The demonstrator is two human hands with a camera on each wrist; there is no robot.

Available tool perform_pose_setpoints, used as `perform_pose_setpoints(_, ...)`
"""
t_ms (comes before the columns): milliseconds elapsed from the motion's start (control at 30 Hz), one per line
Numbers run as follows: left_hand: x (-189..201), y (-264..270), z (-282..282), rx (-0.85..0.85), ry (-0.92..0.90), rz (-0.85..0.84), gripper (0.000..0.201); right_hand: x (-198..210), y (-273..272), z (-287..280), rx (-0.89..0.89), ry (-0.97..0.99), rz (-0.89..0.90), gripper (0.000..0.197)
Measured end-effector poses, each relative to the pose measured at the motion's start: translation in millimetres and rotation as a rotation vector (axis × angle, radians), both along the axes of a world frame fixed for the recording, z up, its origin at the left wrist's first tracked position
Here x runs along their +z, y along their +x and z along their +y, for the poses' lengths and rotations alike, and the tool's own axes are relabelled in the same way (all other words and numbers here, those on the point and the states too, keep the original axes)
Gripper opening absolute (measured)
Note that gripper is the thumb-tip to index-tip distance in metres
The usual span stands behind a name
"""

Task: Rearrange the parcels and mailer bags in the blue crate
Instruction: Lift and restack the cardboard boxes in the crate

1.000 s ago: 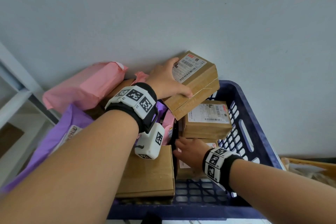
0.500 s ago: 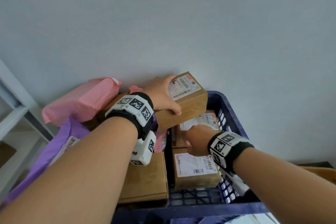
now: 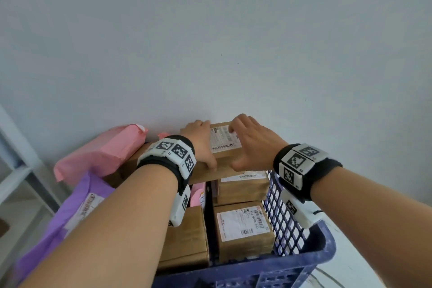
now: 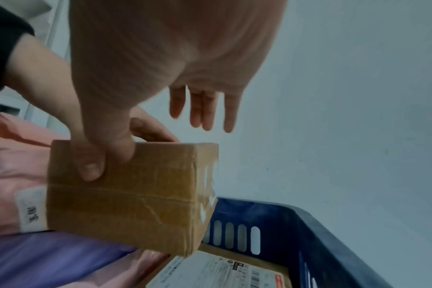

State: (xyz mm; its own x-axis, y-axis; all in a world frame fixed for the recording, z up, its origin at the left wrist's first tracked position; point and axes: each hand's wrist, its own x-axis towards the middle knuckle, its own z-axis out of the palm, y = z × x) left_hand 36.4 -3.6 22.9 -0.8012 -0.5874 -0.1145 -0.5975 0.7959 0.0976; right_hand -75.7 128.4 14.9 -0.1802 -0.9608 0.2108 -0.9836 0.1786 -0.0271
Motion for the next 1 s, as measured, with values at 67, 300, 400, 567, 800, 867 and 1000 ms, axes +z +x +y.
perform_pose_setpoints(67, -0.9, -1.2, 4.1, -0.028, 0.014, -0.012, 0.112, 0.5, -1.3, -3.6, -0.033, 0.14, -0.059, 0.116)
perform_pose_setpoints(300, -2.5, -9.2, 19.4, -0.112, 0.079, -0.073, 0.11, 0.6, 9.1, -12.3, -0.116, 0.33, -0.063, 0.117)
perform_pose_setpoints(400, -0.8, -7.6, 18.5, -0.111, 0.18, -0.083, 0.109, 5.4, 10.2, -10.7, -0.127, 0.417, -0.058, 0.113)
perform_pose_setpoints(567, 7.1, 6.3, -2.6, 0.048, 0.564, -0.01, 0.099, 2.8, 6.9, -0.8, -0.151, 0.587, -0.027, 0.116)
perform_pose_setpoints(800, -14.1, 4.1, -4.9, 0.108, 0.69, -0.233, 0.009, -46.1, 10.4, 8.2, -0.115, 0.711, 0.045, 0.117)
perform_pose_setpoints(867, -29.2, 1.4, -8.0, 0.132, 0.685, -0.232, 0.013, -51.2, 12.2, 3.7, -0.091, 0.741, 0.068, 0.123)
perform_pose_setpoints(1000, -35.2, 3.2, -10.5, 0.148, 0.687, -0.197, 0.017, -56.2, 17.9, -1.9, -0.069, 0.829, 0.09, 0.128)
